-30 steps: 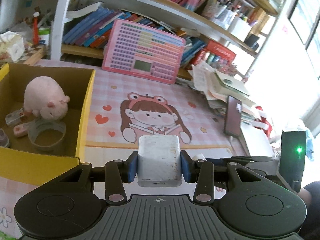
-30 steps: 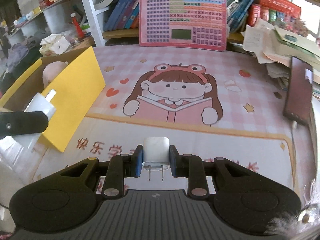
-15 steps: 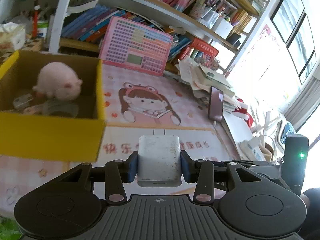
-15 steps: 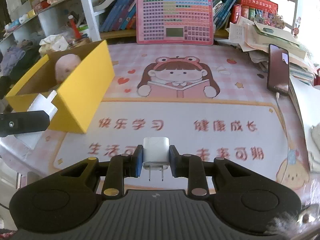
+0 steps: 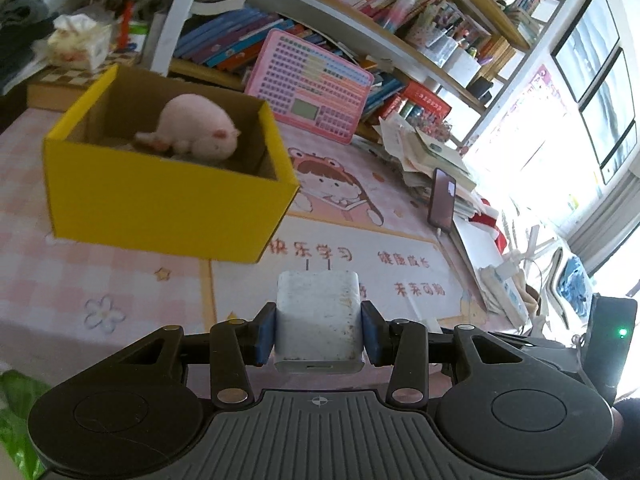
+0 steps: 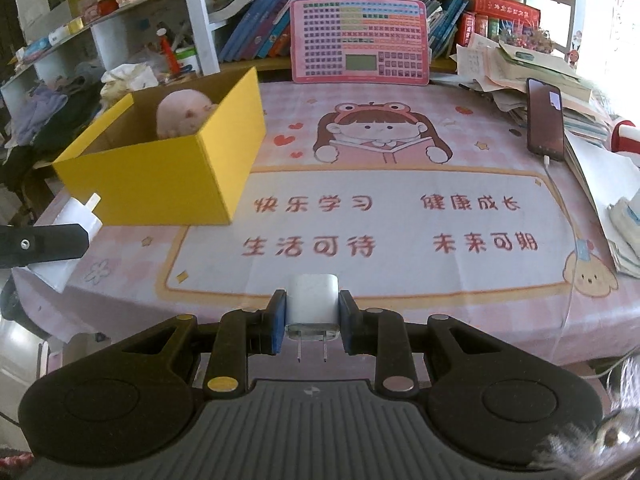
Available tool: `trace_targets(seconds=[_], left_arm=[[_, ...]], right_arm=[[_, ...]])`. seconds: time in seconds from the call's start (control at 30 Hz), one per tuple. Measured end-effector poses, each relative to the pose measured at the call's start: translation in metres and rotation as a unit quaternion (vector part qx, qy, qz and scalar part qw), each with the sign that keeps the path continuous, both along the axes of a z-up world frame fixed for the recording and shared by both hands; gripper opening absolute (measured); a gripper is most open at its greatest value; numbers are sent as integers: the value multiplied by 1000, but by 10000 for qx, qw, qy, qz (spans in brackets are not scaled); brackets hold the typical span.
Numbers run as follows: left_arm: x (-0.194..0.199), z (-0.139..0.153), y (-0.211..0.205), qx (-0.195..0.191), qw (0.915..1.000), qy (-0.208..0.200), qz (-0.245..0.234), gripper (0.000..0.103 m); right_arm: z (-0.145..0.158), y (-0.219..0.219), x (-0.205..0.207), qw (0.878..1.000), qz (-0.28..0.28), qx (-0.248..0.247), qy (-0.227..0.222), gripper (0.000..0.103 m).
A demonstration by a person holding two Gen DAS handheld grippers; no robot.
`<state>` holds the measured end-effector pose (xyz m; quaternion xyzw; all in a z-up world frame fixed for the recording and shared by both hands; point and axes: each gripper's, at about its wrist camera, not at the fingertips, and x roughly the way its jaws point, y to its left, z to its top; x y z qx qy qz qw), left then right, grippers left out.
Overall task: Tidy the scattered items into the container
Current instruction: 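Lift and carry both white chargers toward the yellow box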
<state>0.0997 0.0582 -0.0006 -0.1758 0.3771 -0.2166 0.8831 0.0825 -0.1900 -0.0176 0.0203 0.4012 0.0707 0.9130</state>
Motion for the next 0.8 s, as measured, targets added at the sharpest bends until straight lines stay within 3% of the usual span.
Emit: trace_targets(seconds=[0.37, 0.8], left_arm=[[-19, -6, 29, -114, 9997, 183, 89, 41], [-28, -13, 67, -227, 9977, 405, 490, 41]], right_arm=[[0, 37, -24, 9996, 266, -68, 91, 25], [-2, 76, -25, 9969, 767, -122, 112, 25]])
